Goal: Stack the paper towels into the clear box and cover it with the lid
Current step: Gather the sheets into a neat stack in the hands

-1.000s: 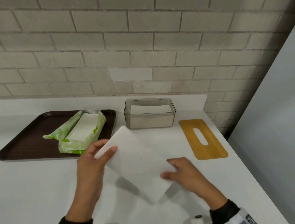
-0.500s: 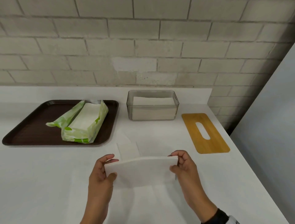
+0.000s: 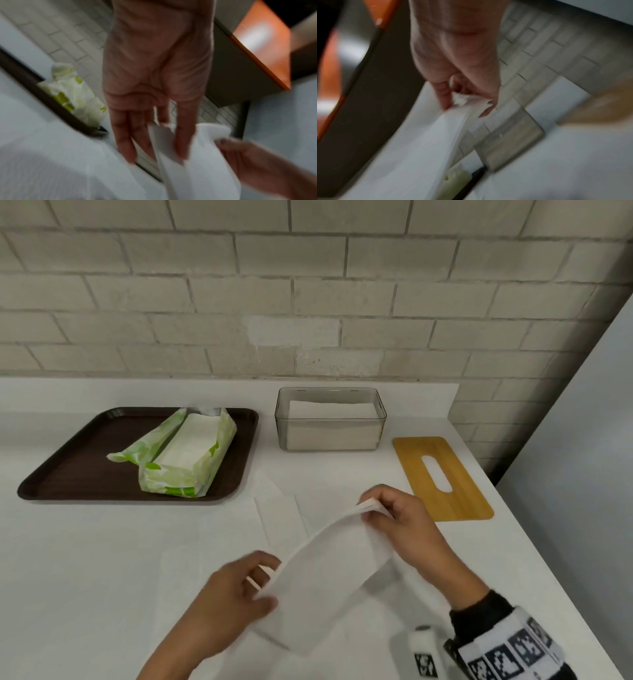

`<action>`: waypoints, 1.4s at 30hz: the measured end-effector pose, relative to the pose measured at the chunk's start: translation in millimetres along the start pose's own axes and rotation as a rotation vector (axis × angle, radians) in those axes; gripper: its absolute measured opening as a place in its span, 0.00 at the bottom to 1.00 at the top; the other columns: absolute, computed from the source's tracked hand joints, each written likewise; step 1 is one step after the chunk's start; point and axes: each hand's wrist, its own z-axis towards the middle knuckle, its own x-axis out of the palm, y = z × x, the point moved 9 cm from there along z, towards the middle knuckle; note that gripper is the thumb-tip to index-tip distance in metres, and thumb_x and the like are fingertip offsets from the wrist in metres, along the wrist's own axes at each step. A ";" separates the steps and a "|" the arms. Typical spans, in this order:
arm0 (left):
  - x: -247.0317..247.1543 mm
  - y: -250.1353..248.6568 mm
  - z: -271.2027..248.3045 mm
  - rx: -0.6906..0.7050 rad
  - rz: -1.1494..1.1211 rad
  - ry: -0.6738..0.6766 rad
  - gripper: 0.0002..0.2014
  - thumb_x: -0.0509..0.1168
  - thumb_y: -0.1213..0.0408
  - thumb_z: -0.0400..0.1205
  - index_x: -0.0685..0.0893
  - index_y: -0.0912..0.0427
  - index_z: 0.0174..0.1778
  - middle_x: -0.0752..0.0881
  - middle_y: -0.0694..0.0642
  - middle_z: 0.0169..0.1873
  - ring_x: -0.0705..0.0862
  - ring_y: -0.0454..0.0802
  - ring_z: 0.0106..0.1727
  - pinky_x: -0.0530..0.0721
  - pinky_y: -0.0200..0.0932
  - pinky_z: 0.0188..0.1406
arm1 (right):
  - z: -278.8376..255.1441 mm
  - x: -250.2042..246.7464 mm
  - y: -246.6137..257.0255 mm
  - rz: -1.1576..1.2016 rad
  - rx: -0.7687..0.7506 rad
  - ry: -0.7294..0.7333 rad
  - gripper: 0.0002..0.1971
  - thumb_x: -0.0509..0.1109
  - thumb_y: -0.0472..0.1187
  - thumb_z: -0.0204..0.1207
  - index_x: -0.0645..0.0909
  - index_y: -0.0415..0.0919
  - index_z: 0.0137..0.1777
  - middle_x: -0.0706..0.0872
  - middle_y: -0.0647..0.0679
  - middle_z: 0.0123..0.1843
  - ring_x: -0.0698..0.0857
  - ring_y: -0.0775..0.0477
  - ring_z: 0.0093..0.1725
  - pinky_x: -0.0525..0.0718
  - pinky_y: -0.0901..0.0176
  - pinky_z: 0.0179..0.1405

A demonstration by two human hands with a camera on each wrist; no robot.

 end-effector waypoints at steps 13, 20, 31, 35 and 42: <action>-58.8 38.8 -39.2 -0.155 -0.458 -0.563 0.05 0.69 0.63 0.79 0.90 0.58 0.45 0.92 0.56 0.37 0.89 0.59 0.43 0.84 0.53 0.44 | 43.0 78.1 -5.1 -0.461 -0.048 0.157 0.15 0.63 0.27 0.76 0.80 0.42 0.58 0.83 0.46 0.53 0.77 0.58 0.39 0.72 0.78 0.36; -81.2 47.7 -52.2 -0.154 -0.489 -0.611 0.05 0.67 0.63 0.81 0.88 0.56 0.45 0.92 0.56 0.39 0.89 0.60 0.43 0.85 0.55 0.47 | 23.7 130.8 -62.4 -0.953 0.134 0.574 0.47 0.79 0.47 0.66 0.55 0.45 0.79 0.63 0.44 0.72 0.73 0.39 0.67 0.79 0.46 0.63; -78.2 56.4 -49.2 -0.133 -0.481 -0.553 0.05 0.66 0.63 0.81 0.89 0.55 0.47 0.92 0.53 0.38 0.89 0.59 0.44 0.86 0.56 0.50 | 34.2 113.2 -66.4 -0.901 0.253 0.510 0.16 0.78 0.39 0.66 0.75 0.44 0.49 0.72 0.46 0.56 0.76 0.46 0.53 0.76 0.64 0.43; -74.5 49.6 -41.6 -0.113 -0.519 -0.520 0.06 0.65 0.64 0.82 0.88 0.54 0.47 0.92 0.54 0.40 0.90 0.57 0.44 0.85 0.53 0.46 | 36.6 85.2 -37.1 -0.554 0.139 0.306 0.09 0.76 0.34 0.69 0.78 0.44 0.35 0.79 0.53 0.37 0.78 0.54 0.40 0.70 0.71 0.31; -72.0 31.1 -21.3 -0.096 -0.664 -0.459 0.09 0.61 0.62 0.85 0.88 0.55 0.47 0.92 0.55 0.41 0.89 0.58 0.48 0.84 0.56 0.53 | 26.9 20.7 31.8 -0.128 -0.019 -0.117 0.05 0.74 0.42 0.73 0.84 0.52 0.38 0.85 0.57 0.40 0.78 0.55 0.29 0.77 0.75 0.32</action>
